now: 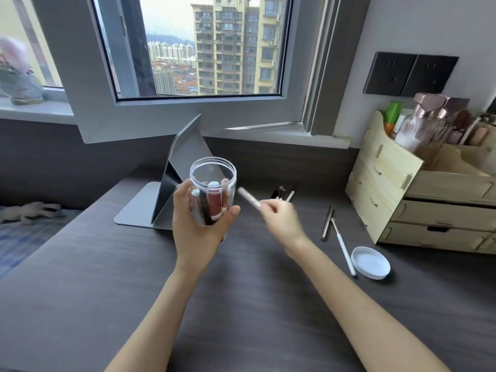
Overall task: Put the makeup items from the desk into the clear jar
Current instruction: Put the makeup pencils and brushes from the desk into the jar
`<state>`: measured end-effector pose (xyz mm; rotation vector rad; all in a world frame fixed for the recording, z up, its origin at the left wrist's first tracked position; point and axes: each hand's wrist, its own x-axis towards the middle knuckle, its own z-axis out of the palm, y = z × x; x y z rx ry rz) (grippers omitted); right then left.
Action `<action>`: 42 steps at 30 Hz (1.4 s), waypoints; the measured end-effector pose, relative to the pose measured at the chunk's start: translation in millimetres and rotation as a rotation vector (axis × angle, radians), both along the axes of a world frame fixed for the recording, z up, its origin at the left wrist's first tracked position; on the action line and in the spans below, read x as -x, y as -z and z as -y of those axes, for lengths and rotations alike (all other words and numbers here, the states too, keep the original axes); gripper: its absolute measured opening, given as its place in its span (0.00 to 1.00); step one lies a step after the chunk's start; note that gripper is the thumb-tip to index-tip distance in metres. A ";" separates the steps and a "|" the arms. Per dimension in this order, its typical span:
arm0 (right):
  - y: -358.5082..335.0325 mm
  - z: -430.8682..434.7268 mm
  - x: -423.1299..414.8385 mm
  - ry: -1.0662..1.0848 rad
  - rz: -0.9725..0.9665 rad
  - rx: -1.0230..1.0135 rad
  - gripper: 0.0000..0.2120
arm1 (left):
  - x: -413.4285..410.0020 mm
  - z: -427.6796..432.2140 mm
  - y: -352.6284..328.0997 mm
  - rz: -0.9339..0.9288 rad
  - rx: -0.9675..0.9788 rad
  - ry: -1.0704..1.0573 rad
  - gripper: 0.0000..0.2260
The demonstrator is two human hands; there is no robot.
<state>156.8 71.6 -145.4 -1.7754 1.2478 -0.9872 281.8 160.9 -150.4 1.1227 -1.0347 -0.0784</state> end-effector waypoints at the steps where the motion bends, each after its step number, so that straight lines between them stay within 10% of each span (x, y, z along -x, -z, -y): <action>1: -8.1 -4.7 13.3 0.015 0.167 -0.014 0.11 | -0.8 0.4 1.9 0.025 -0.017 0.003 0.32; 6: -57.3 -45.3 88.4 -0.046 0.436 0.131 0.05 | 1.6 5.6 11.5 0.216 -0.058 -0.022 0.30; 16: -60.1 -75.0 84.1 -0.006 -0.106 0.632 0.11 | 19.2 4.9 16.3 0.675 0.026 0.022 0.32; 24: -30.7 -61.4 68.1 -0.017 -0.149 0.960 0.09 | 21.0 3.4 18.2 0.617 -0.034 0.084 0.31; 29: -19.9 -41.3 94.7 0.216 -0.021 0.748 0.10 | 19.4 2.4 15.2 0.517 -0.076 0.041 0.31; 36: 29.2 46.3 127.9 0.226 -0.930 0.433 0.17 | 17.3 1.2 13.8 0.377 -0.134 -0.001 0.32; 42: 24.0 58.8 116.4 -0.051 -1.446 0.714 0.05 | 15.0 1.5 12.9 0.379 -0.138 -0.014 0.32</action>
